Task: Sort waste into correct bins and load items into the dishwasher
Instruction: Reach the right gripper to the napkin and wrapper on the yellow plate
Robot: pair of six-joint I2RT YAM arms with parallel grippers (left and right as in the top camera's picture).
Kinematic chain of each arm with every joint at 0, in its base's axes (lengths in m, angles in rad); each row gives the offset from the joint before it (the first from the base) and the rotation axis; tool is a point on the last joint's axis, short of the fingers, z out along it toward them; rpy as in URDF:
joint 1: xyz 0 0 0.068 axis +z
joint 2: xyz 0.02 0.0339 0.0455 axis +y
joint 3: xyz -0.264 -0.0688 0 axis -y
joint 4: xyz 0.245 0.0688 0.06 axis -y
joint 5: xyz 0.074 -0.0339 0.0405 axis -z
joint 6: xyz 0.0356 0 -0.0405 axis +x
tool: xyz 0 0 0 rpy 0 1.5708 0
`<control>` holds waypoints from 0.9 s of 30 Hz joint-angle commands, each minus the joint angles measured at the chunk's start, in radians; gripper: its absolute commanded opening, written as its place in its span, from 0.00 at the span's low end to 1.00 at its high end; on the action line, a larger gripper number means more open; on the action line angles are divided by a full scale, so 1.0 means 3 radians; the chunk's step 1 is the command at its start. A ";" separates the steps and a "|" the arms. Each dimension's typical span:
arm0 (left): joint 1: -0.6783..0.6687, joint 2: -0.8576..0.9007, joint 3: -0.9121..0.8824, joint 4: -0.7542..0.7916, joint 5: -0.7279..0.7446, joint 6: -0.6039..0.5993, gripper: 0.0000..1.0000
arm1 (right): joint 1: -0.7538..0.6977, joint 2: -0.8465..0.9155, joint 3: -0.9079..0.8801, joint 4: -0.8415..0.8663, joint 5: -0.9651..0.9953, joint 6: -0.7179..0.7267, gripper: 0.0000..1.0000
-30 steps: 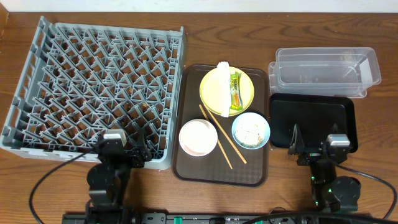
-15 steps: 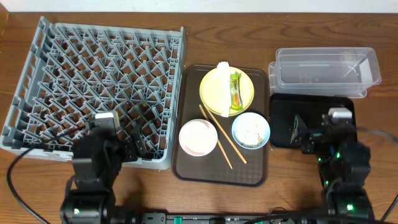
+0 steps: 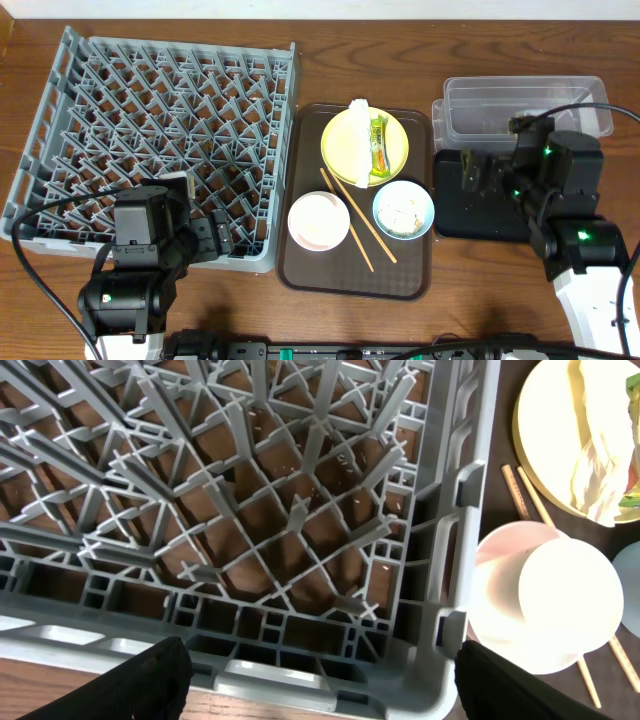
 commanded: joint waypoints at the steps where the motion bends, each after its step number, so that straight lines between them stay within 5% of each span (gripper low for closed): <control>1: 0.0010 -0.0005 0.0088 -0.0006 0.0024 -0.0017 0.87 | 0.0033 0.0089 0.0086 0.0178 -0.0586 0.0080 0.99; 8: 0.0010 -0.0004 0.0088 0.0058 0.0024 -0.0017 0.87 | 0.0292 0.0373 0.0156 0.0200 -0.0627 0.0135 0.77; 12: 0.0010 -0.0004 0.0088 0.0081 0.0024 -0.0017 0.87 | 0.0546 0.0637 0.0449 0.0062 -0.0540 0.0134 0.84; 27: 0.0010 -0.0004 0.0086 0.0076 0.0024 -0.0017 0.87 | 0.1245 0.2202 0.1573 -0.0214 0.0453 0.0482 0.78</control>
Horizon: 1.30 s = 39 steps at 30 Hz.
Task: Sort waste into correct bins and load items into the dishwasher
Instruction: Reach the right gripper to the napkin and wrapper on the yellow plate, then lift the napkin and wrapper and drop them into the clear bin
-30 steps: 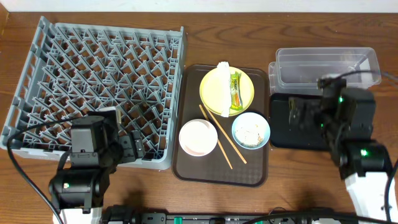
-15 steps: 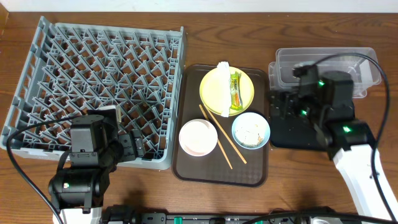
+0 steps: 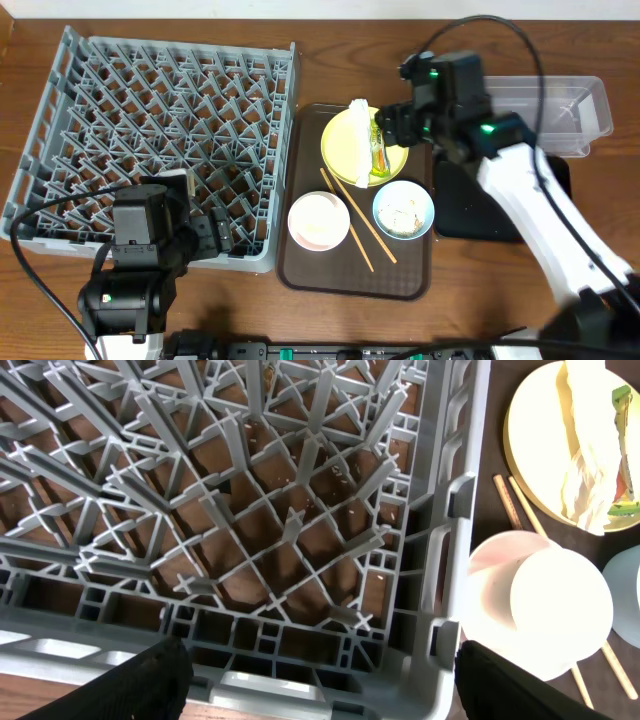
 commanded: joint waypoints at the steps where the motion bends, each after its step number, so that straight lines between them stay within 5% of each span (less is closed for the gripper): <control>1: 0.0010 -0.0005 0.0084 0.0000 0.0003 -0.0017 0.87 | 0.0151 0.0366 0.0069 0.0018 0.0453 0.0317 0.77; 15: 0.0010 -0.0003 0.0084 0.0001 0.0001 -0.0015 0.87 | 0.0357 0.1305 0.0069 0.0239 0.0474 0.0745 0.73; 23: 0.0010 -0.0003 0.0084 -0.0010 0.0003 -0.0017 0.87 | 0.0352 0.1325 0.0089 0.0253 0.0379 0.0773 0.46; 28: 0.0010 -0.0003 0.0084 -0.0010 0.0003 -0.0015 0.88 | 0.0285 0.1128 0.0173 0.0343 0.0272 0.0772 0.01; 39: 0.0010 -0.0003 0.0084 -0.0013 0.0004 -0.0017 0.87 | -0.0275 0.0359 0.0225 0.0474 0.0740 0.1166 0.01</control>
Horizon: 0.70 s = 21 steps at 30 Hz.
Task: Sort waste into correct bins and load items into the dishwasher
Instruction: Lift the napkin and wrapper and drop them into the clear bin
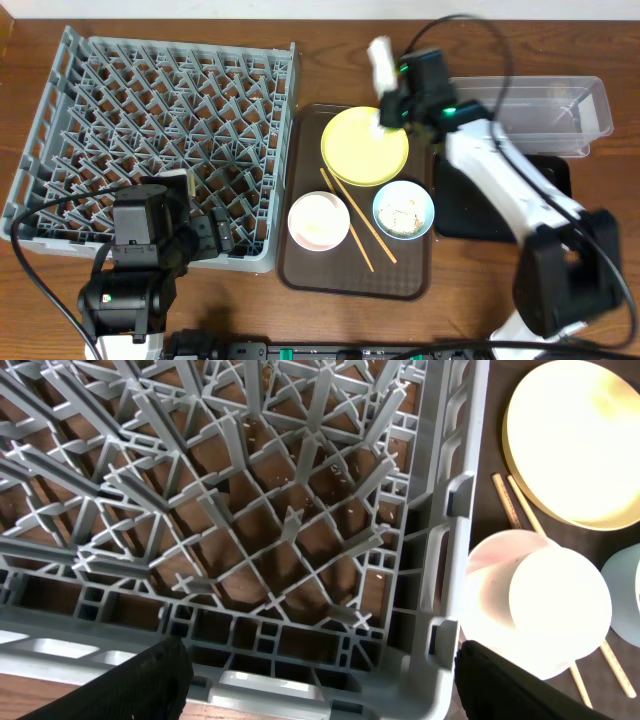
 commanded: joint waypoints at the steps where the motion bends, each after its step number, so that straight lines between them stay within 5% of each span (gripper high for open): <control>1: 0.0010 -0.0003 0.0084 -0.0010 -0.0006 -0.0017 0.87 | -0.0296 -0.0291 0.0076 -0.0086 0.0556 0.0537 0.01; 7: 0.0010 -0.0003 0.0084 -0.0037 -0.0008 -0.0017 0.87 | -0.0752 -0.0399 0.0072 -0.0502 0.1057 0.2038 0.01; 11: 0.0010 -0.0003 0.0084 -0.0036 -0.0008 -0.0017 0.87 | -0.0919 -0.0374 0.0062 -0.0491 0.1050 0.2213 0.02; 12: 0.0010 -0.0003 0.0084 -0.0036 -0.0008 -0.0017 0.87 | -0.0952 -0.0366 0.0062 -0.0476 0.1053 0.2210 0.08; 16: 0.0010 -0.0003 0.0084 -0.0038 -0.0008 -0.0017 0.87 | -0.1038 -0.0362 0.0062 -0.0432 0.1050 0.2159 0.66; 21: 0.0010 -0.0003 0.0084 -0.0038 -0.0008 -0.0015 0.87 | -0.1058 -0.0364 0.0064 -0.0347 0.0917 0.1639 0.96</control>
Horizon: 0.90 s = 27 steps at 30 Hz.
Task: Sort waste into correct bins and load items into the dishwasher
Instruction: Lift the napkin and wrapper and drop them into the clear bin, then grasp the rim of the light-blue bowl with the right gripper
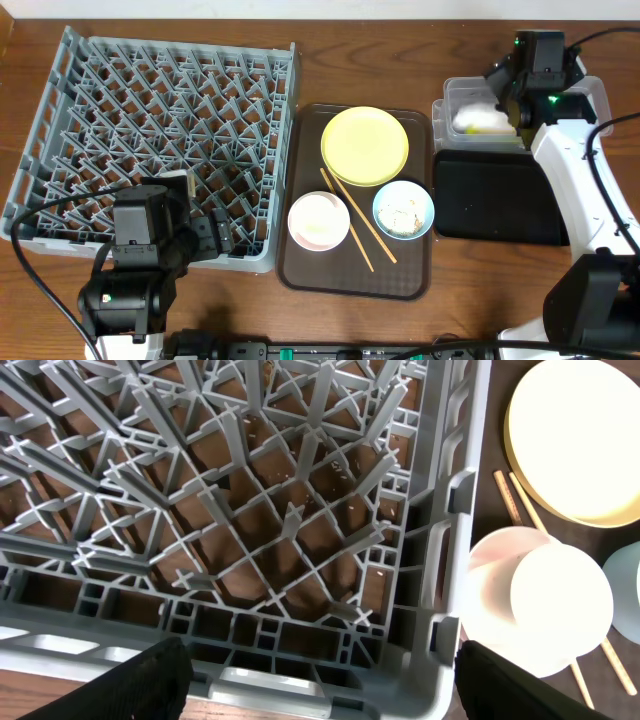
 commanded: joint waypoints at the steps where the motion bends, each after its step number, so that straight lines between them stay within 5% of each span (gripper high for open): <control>1: 0.0010 -0.0003 0.0084 -0.0014 -0.0006 -0.0015 0.87 | -0.0027 0.0022 0.0008 0.0009 -0.0078 -0.0282 0.99; 4: 0.0010 -0.0003 0.0084 -0.0014 -0.0006 -0.0017 0.87 | -0.0027 0.0008 0.0008 0.0023 -0.0252 -0.0505 0.99; 9: 0.0010 -0.0003 0.0084 -0.0034 -0.0006 -0.0015 0.87 | -0.0013 -0.0107 0.0008 0.0114 -0.1277 -0.1672 0.99; 15: 0.0010 -0.0003 0.0084 -0.0034 -0.0006 -0.0015 0.87 | 0.0239 -0.0355 0.0008 -0.0612 -0.1872 -0.2483 0.99; 22: 0.0010 -0.0003 0.0084 -0.0033 -0.0008 -0.0015 0.87 | 0.0919 -0.0301 -0.0025 -0.1541 -0.1675 -0.2731 0.94; 27: 0.0010 -0.0003 0.0083 -0.0034 -0.0008 -0.0015 0.87 | 0.1395 -0.0158 -0.0191 -0.1525 -0.1367 -0.2717 0.90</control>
